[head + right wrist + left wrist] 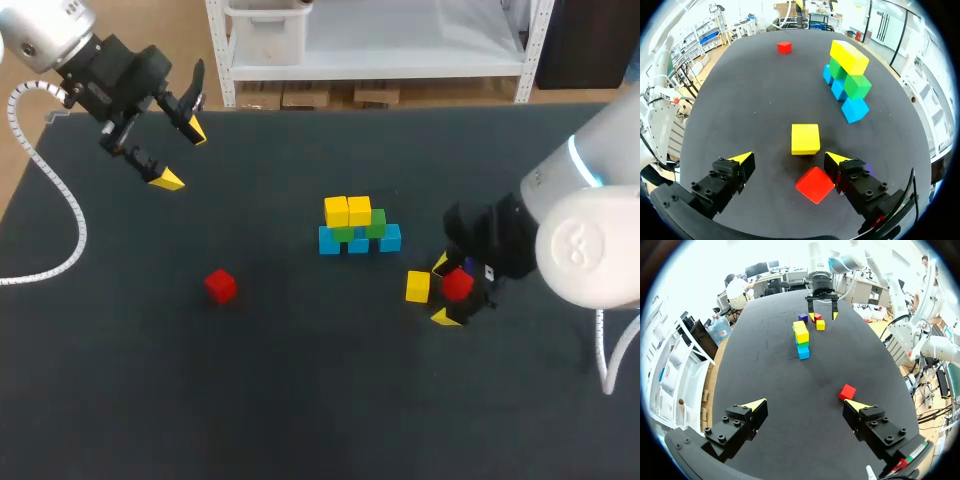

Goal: Place the blue cubes, place green cubes on the blue cubes, place the yellow cubes on the green cubes, then place the red cubes on the yellow cubes, and place purple cube on the red cubes.

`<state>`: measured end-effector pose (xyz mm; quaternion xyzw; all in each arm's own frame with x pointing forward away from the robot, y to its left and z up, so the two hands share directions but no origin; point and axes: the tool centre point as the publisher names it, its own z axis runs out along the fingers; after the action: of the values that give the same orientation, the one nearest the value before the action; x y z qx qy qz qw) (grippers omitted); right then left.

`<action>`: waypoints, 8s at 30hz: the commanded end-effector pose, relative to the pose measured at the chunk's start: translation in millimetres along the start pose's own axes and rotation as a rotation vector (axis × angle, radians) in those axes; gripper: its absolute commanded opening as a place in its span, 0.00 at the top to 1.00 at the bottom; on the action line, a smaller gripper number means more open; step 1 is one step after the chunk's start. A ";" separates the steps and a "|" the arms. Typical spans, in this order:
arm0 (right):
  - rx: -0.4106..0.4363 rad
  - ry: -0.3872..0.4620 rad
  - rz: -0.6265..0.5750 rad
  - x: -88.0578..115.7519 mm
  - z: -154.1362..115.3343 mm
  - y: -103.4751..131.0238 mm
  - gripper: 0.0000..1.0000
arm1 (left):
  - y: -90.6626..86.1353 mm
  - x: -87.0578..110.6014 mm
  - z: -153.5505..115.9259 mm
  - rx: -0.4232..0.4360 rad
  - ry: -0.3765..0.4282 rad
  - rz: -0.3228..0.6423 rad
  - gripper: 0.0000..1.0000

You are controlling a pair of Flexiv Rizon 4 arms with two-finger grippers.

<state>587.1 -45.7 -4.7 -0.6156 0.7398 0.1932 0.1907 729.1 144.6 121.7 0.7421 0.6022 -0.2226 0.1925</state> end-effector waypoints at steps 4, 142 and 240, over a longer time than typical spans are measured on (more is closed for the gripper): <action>0.001 -0.002 -0.011 -3.4 1.7 -5.7 0.00 | 2.1 0.5 -0.5 0.005 0.001 0.002 0.00; -0.069 -0.013 -0.230 -102.5 -12.8 -105.9 1.00 | 2.1 0.5 -0.5 0.005 0.001 0.002 0.00; -0.194 -0.080 -0.440 2.2 -80.3 -53.3 0.00 | 2.1 0.5 -0.5 0.005 0.001 0.002 0.00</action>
<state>644.0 -95.3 63.5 -0.7702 0.5589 0.2427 0.1886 729.3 144.5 121.6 0.7421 0.6023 -0.2226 0.1924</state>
